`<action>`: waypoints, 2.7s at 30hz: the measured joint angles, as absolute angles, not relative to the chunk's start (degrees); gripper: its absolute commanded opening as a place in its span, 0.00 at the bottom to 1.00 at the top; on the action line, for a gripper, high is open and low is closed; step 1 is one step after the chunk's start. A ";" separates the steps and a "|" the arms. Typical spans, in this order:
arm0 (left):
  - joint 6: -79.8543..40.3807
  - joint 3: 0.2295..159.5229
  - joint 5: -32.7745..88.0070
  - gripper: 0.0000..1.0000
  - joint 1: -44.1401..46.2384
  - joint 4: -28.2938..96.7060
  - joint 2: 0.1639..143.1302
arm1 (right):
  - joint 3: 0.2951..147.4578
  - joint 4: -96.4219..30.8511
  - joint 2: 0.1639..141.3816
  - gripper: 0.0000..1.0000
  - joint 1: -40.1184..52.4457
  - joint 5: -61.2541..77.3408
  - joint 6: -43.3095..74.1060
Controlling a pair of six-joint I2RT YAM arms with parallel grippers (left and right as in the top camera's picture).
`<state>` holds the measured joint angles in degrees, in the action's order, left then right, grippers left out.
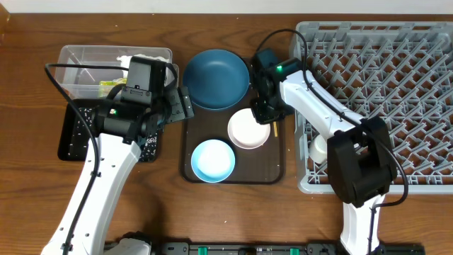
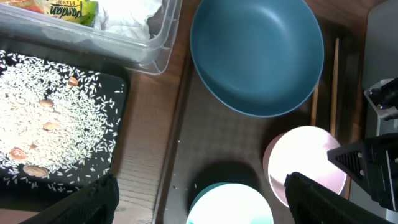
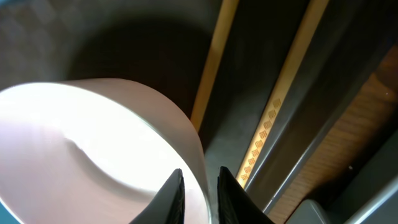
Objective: Sort waste into correct bins and load items into the dishwasher rack
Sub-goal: 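Grasp pink bowl rim with right gripper, then lift pink bowl into the dish rack and release with right gripper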
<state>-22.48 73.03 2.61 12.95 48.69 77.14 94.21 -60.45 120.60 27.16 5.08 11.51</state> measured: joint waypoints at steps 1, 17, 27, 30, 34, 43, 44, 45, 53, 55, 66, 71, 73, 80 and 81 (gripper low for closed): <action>-22.48 73.03 2.59 0.88 12.95 48.69 77.14 | 94.02 -60.45 120.60 0.06 27.22 4.99 11.49; -22.48 73.03 2.59 0.88 12.95 48.69 77.14 | 94.06 -65.93 117.71 0.01 27.07 4.80 11.35; -22.48 73.03 2.61 0.88 12.95 48.71 77.14 | 97.45 -60.10 94.17 0.01 22.13 -19.97 18.15; -22.48 73.03 2.61 0.88 12.95 48.71 77.14 | 97.73 -57.43 91.85 0.01 20.47 -33.41 21.12; -22.48 73.03 2.63 0.88 12.95 48.71 77.14 | 97.69 -50.46 93.95 0.01 17.06 -45.25 22.22; -22.48 73.01 2.59 0.88 12.95 48.66 77.14 | 97.65 -28.25 104.73 0.01 11.27 -53.84 9.91; -22.48 73.01 2.59 0.88 12.95 48.71 77.14 | 97.65 -25.56 106.19 0.01 10.83 -54.06 7.84; -22.48 73.01 2.59 0.88 12.95 48.69 77.14 | 97.65 -23.05 107.72 0.01 10.39 -54.28 5.76; -22.48 73.01 2.61 0.88 12.95 48.77 77.14 | 97.65 -15.55 117.91 0.01 9.43 -55.64 -8.01; -22.48 73.01 2.61 0.88 12.95 48.75 77.14 | 97.65 -15.66 119.90 0.01 9.43 -56.49 -9.56; -22.48 73.01 2.61 0.88 12.95 48.77 77.14 | 97.80 -22.83 122.61 0.01 10.13 -58.81 -9.72; -22.48 73.01 2.61 0.88 12.95 48.75 77.14 | 97.89 -27.73 122.58 0.02 12.03 -60.58 -9.28; -22.48 73.01 2.61 0.88 12.95 48.75 77.14 | 97.89 -29.04 122.58 0.08 12.82 -61.32 -9.26; -22.48 73.01 2.61 0.88 12.95 48.77 77.14 | 97.76 -30.17 122.61 0.45 15.18 -60.29 -9.41; -22.48 73.01 2.61 0.88 12.95 48.75 77.14 | 97.76 -30.35 122.61 0.52 15.90 -59.92 -9.78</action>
<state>-22.48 73.01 2.61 12.95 48.75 77.14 97.76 -30.35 122.61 15.90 -59.92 -9.78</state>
